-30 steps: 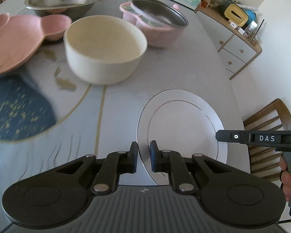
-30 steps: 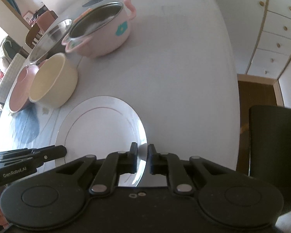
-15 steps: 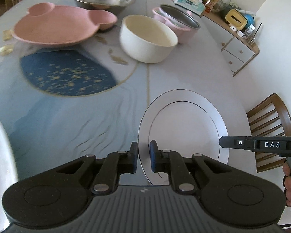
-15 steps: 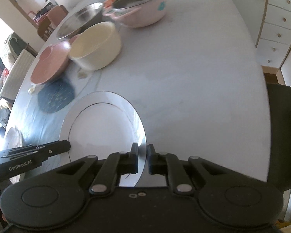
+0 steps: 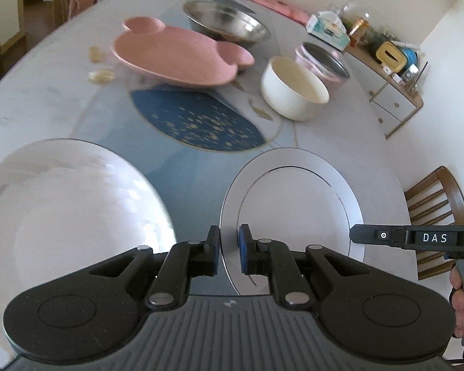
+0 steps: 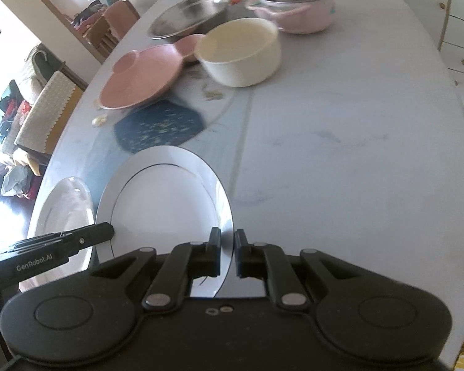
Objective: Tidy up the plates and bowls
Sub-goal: 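Carry the small white plate with both grippers over the large plate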
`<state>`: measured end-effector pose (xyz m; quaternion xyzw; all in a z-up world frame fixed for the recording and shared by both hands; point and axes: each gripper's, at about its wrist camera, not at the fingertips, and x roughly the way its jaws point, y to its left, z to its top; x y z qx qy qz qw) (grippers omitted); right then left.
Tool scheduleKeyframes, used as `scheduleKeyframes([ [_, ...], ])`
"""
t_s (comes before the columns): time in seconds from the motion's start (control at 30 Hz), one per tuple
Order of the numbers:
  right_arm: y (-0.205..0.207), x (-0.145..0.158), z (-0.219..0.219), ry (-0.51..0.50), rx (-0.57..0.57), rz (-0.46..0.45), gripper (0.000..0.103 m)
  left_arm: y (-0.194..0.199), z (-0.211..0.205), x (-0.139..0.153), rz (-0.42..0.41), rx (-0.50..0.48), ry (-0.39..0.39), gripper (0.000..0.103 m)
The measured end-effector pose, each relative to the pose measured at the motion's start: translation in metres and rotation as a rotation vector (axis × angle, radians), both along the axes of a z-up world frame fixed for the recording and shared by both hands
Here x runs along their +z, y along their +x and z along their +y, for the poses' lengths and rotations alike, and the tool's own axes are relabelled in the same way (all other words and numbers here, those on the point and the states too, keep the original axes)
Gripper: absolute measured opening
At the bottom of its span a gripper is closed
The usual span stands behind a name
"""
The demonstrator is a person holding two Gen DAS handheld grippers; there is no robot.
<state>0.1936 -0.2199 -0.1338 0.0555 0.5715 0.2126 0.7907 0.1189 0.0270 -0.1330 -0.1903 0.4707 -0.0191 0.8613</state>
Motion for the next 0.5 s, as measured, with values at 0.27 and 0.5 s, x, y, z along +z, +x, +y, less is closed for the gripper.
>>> scheduleKeyframes([
  [0.27, -0.011, 0.008, 0.052, 0.008, 0.030, -0.013, 0.009, -0.022, 0.047, 0.012, -0.015, 0.047, 0.016, 0.011],
  [0.5, -0.022, 0.006, 0.095, 0.017, 0.078, -0.005, 0.009, -0.038, 0.091, 0.013, -0.005, 0.106, 0.017, 0.011],
])
